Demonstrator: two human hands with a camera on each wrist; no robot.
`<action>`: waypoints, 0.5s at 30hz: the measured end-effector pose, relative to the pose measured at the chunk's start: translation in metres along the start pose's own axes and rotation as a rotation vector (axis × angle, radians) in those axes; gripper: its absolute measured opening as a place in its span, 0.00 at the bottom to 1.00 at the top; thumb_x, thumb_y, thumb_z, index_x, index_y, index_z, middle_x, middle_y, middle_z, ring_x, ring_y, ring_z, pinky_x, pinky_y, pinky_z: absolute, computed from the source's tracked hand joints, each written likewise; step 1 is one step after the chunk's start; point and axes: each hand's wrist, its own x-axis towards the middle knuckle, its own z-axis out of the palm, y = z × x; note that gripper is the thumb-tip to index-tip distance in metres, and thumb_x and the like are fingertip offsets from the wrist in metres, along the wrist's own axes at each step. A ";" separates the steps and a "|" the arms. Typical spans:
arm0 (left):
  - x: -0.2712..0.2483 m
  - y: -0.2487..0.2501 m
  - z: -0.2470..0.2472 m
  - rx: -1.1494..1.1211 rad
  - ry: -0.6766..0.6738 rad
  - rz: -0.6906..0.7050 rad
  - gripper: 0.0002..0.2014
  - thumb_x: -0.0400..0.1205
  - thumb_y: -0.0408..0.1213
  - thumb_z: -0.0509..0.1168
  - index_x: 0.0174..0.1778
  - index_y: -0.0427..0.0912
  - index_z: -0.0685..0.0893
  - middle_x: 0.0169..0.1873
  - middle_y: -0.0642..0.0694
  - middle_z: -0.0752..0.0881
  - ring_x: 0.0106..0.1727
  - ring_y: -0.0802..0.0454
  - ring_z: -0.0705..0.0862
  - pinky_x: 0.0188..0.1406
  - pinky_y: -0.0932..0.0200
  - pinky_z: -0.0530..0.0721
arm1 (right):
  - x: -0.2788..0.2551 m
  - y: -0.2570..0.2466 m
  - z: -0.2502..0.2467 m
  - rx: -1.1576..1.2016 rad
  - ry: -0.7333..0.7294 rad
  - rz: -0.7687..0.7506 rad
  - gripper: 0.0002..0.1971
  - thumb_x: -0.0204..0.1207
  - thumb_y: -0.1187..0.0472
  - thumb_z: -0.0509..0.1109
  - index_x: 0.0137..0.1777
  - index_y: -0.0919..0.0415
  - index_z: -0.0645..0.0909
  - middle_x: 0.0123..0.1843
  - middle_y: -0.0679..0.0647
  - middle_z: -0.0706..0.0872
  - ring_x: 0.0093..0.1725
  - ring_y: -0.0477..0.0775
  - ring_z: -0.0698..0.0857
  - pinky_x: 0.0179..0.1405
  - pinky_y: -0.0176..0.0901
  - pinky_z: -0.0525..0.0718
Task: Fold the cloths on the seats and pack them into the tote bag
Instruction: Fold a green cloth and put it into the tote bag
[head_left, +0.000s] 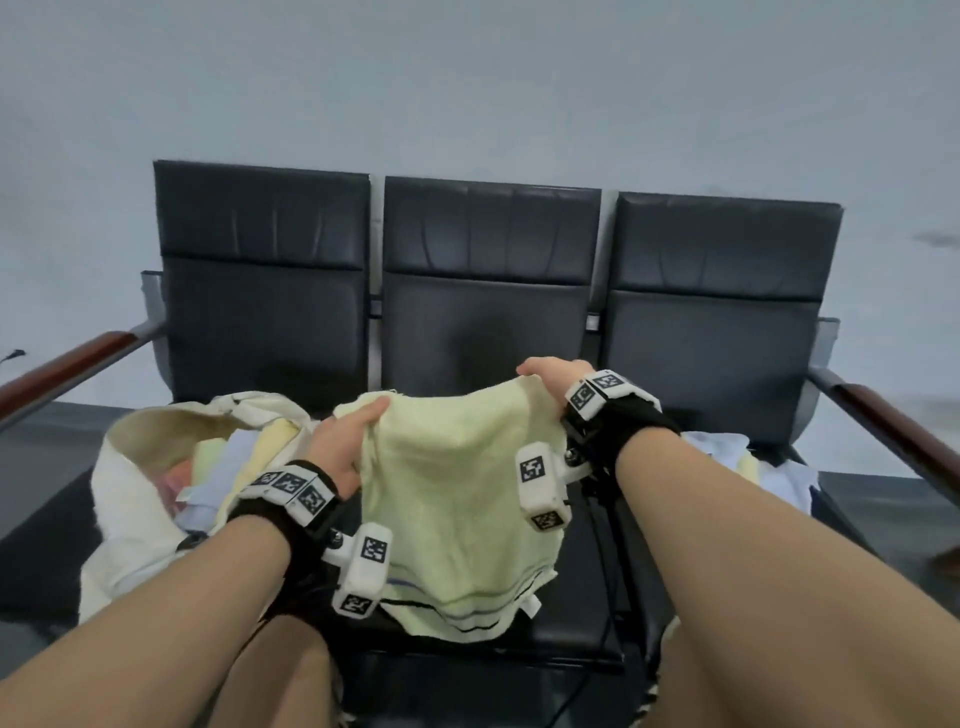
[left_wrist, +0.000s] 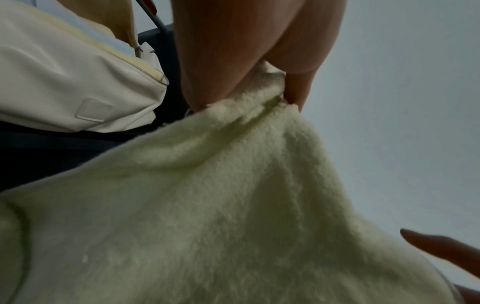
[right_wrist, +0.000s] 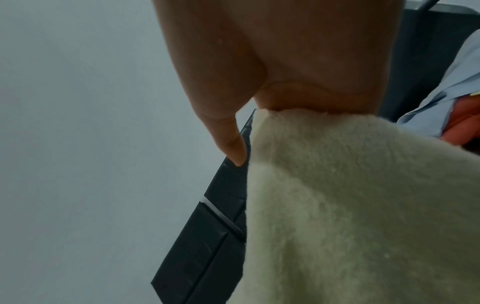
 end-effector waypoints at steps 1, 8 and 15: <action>0.003 0.002 -0.002 0.004 -0.002 0.007 0.20 0.78 0.46 0.76 0.63 0.39 0.87 0.55 0.39 0.91 0.57 0.42 0.90 0.62 0.44 0.86 | -0.004 0.001 -0.005 0.007 0.018 -0.010 0.21 0.69 0.43 0.73 0.57 0.54 0.81 0.46 0.55 0.81 0.51 0.64 0.86 0.64 0.55 0.82; 0.047 0.011 -0.021 0.017 0.045 0.041 0.49 0.55 0.56 0.88 0.71 0.39 0.81 0.58 0.40 0.91 0.56 0.41 0.91 0.64 0.39 0.85 | -0.003 0.010 -0.025 0.125 0.085 0.039 0.31 0.69 0.44 0.72 0.68 0.60 0.75 0.51 0.61 0.84 0.51 0.66 0.85 0.59 0.53 0.82; -0.004 0.039 0.009 0.140 0.155 0.173 0.23 0.70 0.42 0.83 0.55 0.33 0.86 0.50 0.39 0.92 0.52 0.41 0.91 0.60 0.44 0.87 | 0.004 0.018 -0.035 0.203 0.142 -0.018 0.23 0.71 0.50 0.77 0.61 0.61 0.79 0.49 0.60 0.86 0.53 0.64 0.86 0.57 0.48 0.83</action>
